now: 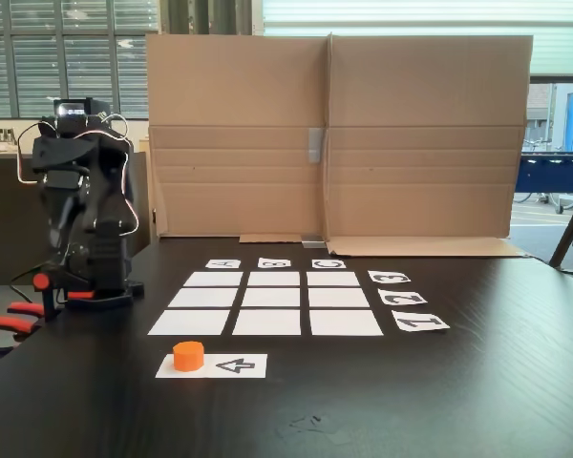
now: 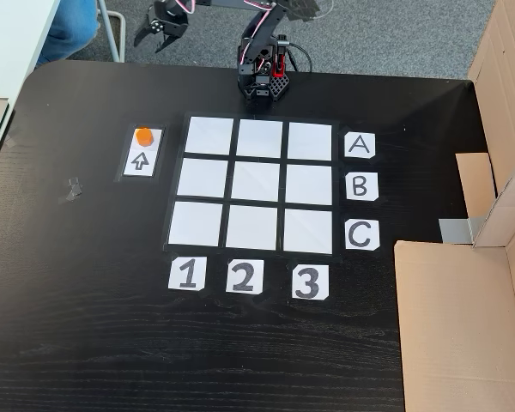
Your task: Pick up the round, orange token and place it in the grid on square B3.
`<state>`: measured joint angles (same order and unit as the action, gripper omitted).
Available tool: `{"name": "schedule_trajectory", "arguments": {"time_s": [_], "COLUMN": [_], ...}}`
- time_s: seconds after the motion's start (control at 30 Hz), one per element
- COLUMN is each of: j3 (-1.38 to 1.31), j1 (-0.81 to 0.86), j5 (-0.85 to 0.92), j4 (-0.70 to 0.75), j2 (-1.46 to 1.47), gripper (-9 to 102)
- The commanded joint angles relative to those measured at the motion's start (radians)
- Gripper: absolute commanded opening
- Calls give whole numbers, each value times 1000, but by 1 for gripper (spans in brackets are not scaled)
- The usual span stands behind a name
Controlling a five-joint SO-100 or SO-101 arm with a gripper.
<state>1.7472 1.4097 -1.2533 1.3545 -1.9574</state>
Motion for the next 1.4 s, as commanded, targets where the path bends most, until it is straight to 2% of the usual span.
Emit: {"name": "schedule_trajectory", "arguments": {"time_s": [0.0, 0.1, 0.3, 0.57, 0.93, 1.37], "j3": [-166, -241, -410, -459, -655, -693], "j1": [-31, -55, -117, -190, -256, -365], "j5": [37, 66, 218, 426, 440, 393], "j4": [54, 63, 207, 210, 210, 201], "j2": [94, 172, 337, 448, 704, 879], "gripper": [33, 38, 42, 47, 49, 52]}}
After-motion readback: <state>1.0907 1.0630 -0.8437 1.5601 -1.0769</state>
